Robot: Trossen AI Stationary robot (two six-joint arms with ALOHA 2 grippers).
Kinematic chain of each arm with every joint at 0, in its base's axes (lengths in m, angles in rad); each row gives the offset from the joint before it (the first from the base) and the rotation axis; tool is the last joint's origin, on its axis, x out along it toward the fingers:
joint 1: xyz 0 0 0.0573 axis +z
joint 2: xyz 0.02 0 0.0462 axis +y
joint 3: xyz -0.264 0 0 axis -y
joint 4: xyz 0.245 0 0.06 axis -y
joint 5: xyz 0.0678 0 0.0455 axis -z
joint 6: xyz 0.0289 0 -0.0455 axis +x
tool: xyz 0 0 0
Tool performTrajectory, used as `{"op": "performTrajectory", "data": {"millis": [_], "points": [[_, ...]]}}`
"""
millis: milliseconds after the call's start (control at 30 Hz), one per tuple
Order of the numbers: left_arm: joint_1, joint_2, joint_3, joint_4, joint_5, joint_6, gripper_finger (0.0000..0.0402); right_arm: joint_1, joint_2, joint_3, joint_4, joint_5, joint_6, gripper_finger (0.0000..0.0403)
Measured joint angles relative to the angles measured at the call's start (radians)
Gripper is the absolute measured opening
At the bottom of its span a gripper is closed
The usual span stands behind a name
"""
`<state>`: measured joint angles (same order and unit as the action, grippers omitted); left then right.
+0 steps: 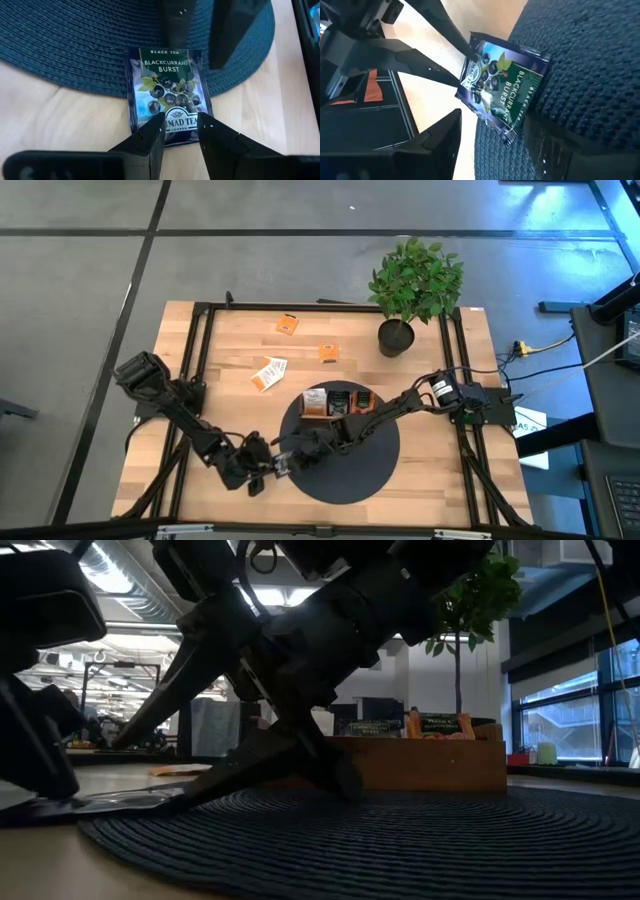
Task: Pick & Place Tea
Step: Put the black tea bag into the middle section of the wooden organizer
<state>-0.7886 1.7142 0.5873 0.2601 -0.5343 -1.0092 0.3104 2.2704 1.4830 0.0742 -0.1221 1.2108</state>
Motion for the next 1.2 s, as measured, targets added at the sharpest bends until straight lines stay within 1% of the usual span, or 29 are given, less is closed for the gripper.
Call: {"op": "performTrajectory", "data": {"millis": [200,300,633,767,933,1033,1200], "points": [[0.015,0.000,0.000,0.005,-0.001,0.001,0.0113,-0.001,0.000,0.000,-0.003,-0.001,0.028,0.0206],[0.015,0.000,0.000,0.005,0.001,0.002,0.0114,-0.001,0.000,0.000,-0.012,0.000,0.041,0.0191],[0.012,0.000,0.000,0.006,0.002,0.027,0.0112,0.000,0.000,0.000,-0.024,0.023,0.019,0.0086],[0.012,0.000,0.000,0.006,0.002,0.028,0.0113,0.000,0.000,-0.002,-0.018,0.023,0.004,0.0051],[0.004,-0.017,-0.001,0.005,0.016,0.028,0.0115,-0.001,0.001,-0.003,0.036,0.019,-0.015,0.0009],[-0.003,-0.052,-0.002,-0.018,0.022,0.028,0.0115,-0.004,0.000,0.001,0.052,-0.003,-0.017,0.0007],[-0.003,-0.125,-0.002,-0.025,0.012,0.089,0.0116,-0.031,-0.031,0.042,0.052,-0.077,-0.091,0.0004]]}}
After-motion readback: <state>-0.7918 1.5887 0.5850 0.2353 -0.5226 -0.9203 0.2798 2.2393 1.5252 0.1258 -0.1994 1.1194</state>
